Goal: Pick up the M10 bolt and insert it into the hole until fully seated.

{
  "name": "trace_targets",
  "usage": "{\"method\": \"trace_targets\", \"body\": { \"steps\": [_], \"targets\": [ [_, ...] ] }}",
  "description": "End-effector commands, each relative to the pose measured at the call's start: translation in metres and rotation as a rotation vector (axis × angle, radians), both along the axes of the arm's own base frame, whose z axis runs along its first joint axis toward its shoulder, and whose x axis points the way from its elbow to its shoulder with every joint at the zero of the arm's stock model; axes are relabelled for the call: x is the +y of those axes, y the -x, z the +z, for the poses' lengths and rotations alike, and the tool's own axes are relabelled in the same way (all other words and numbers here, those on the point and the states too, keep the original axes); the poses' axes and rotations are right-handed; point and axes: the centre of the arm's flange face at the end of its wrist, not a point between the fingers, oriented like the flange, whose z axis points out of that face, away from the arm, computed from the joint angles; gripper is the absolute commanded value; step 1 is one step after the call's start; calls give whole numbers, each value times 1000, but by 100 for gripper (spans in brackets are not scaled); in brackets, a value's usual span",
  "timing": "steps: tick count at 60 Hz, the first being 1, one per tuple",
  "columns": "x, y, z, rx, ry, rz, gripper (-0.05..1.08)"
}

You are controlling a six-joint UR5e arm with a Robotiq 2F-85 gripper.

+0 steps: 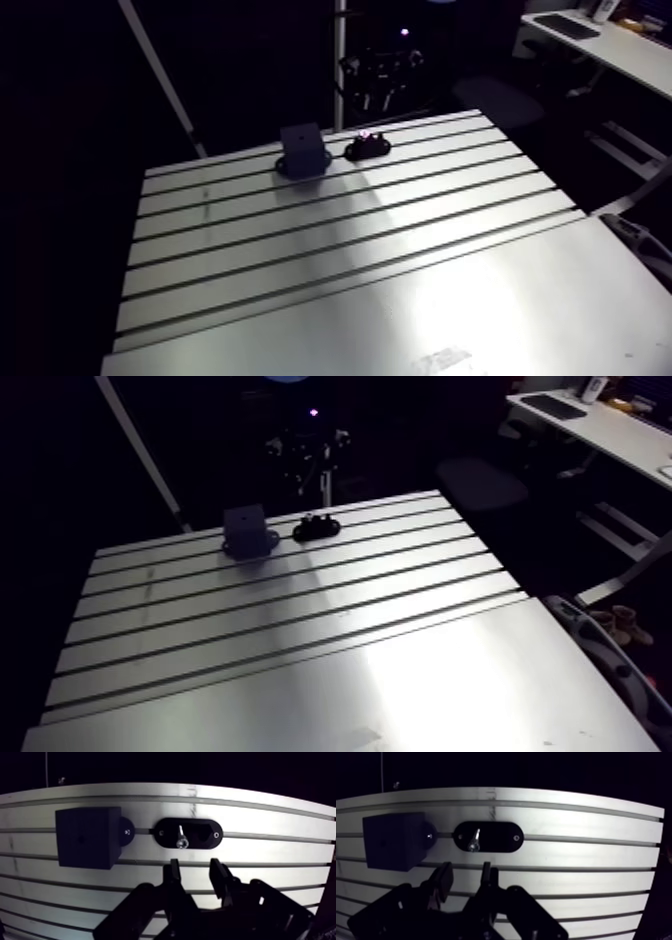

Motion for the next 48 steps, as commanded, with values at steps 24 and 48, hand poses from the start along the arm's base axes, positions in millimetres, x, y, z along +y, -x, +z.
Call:
{"method": "trace_targets", "body": {
  "steps": [24, 48],
  "targets": [
    [-8, 5, -33, -20, 4, 5, 55],
    [-9, 8, -41, -14, -7, 8, 55]
  ]
}}
